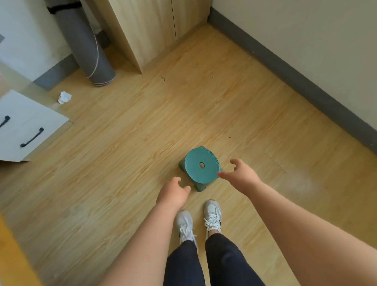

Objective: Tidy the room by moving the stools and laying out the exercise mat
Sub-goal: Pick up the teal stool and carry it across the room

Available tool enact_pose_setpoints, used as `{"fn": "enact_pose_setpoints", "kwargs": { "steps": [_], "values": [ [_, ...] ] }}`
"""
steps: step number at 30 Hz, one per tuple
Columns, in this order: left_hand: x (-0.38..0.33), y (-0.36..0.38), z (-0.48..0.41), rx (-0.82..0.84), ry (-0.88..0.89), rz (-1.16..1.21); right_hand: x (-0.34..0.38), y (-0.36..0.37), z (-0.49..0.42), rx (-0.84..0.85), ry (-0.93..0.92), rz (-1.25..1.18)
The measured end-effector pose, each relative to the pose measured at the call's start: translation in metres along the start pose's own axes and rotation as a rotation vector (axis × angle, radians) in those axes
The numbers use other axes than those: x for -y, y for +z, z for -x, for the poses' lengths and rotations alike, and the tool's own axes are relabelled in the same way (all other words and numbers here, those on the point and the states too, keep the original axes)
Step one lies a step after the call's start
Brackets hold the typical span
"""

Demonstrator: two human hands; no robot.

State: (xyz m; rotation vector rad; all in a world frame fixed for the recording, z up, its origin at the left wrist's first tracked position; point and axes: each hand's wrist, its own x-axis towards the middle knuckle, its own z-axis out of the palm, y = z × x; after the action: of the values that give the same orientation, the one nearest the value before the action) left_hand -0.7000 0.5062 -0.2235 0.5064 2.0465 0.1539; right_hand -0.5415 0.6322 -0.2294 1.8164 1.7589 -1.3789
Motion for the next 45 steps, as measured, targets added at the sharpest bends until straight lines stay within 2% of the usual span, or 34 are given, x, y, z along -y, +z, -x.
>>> {"fn": "enact_pose_setpoints", "kwargs": {
  "steps": [7,12,20,23,27,30,34,41,45],
  "values": [
    [0.024,0.068,-0.160,0.047,-0.160,0.197,-0.051,0.074,-0.143,0.039,0.080,0.015],
    [0.036,0.114,-0.251,0.043,-0.196,0.263,-0.075,0.123,-0.229,0.052,0.095,-0.006],
    [0.067,0.167,-0.362,0.077,-0.269,0.347,-0.099,0.154,-0.356,0.044,0.096,-0.116],
    [0.080,0.189,-0.389,0.110,-0.297,0.494,-0.107,0.159,-0.391,0.081,0.111,-0.194],
    [0.091,0.210,-0.404,0.136,-0.303,0.644,-0.114,0.171,-0.415,0.171,0.123,-0.227],
    [0.094,0.216,-0.406,0.246,-0.322,0.834,-0.118,0.178,-0.420,0.244,0.132,-0.275],
    [0.095,0.206,-0.397,0.280,-0.353,0.961,-0.114,0.172,-0.410,0.274,0.147,-0.303],
    [0.088,0.154,-0.345,0.251,-0.348,1.030,-0.069,0.150,-0.356,0.313,0.117,-0.306],
    [0.086,0.099,-0.296,0.194,-0.343,1.082,-0.016,0.136,-0.309,0.336,0.080,-0.263]
  ]
}}
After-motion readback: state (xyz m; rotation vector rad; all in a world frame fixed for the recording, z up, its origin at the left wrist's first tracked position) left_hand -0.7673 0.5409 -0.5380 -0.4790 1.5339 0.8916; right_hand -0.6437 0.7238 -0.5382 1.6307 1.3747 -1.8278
